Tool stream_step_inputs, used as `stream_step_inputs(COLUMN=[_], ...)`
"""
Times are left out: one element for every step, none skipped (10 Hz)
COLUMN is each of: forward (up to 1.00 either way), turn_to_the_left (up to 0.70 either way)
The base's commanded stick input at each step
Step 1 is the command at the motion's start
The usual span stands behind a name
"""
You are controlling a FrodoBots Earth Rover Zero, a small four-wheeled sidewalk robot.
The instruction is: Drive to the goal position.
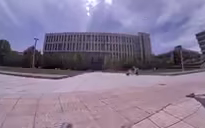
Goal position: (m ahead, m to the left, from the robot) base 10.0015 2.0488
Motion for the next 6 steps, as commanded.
stream_step_inputs(forward=[0.70,0.70,0.70,0.70,0.70,0.70], turn_to_the_left=[0.35,0.35,0.24,0.00,0.00,0.00])
